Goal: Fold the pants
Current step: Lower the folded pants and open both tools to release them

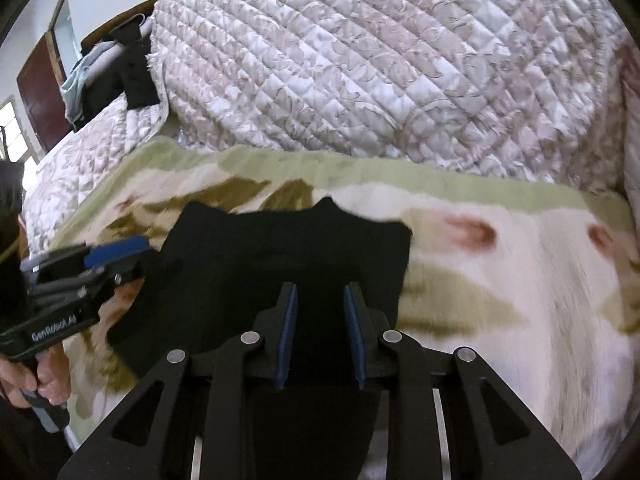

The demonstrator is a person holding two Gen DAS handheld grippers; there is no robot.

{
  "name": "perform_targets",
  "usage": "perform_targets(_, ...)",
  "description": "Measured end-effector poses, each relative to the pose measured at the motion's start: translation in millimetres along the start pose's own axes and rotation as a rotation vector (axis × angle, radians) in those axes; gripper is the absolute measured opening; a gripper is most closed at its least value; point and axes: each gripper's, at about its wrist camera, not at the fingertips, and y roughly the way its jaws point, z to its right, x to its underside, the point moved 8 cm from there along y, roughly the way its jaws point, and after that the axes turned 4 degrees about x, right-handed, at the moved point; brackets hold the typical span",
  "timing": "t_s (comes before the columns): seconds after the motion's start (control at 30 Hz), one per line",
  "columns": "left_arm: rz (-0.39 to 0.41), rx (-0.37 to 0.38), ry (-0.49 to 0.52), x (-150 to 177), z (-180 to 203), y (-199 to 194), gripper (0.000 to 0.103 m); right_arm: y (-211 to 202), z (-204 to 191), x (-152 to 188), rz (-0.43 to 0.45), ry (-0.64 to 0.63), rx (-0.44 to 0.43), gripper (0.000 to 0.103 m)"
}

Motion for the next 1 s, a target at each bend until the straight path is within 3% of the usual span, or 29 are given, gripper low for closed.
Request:
perform_targets(0.17,-0.066,-0.046,-0.002,-3,-22,50,0.035,43,27,7,-0.097,0.056,0.030,0.022)
perform_targets(0.3,-0.065,-0.037,-0.034,3,-31,57,0.038,46,34,10,-0.094,0.082,0.004,0.022)
perform_targets(0.5,-0.058,-0.087,-0.052,5,-24,29,0.037,18,27,14,-0.056,0.074,0.037,0.025)
perform_targets(0.67,-0.029,-0.090,-0.067,16,-6,-7,0.037,-19,7,23,-0.003,0.069,0.018,0.045)
perform_targets(1.0,-0.032,-0.077,-0.106,61,20,-55,0.037,-63,-30,67,0.024,0.026,0.024,0.047)
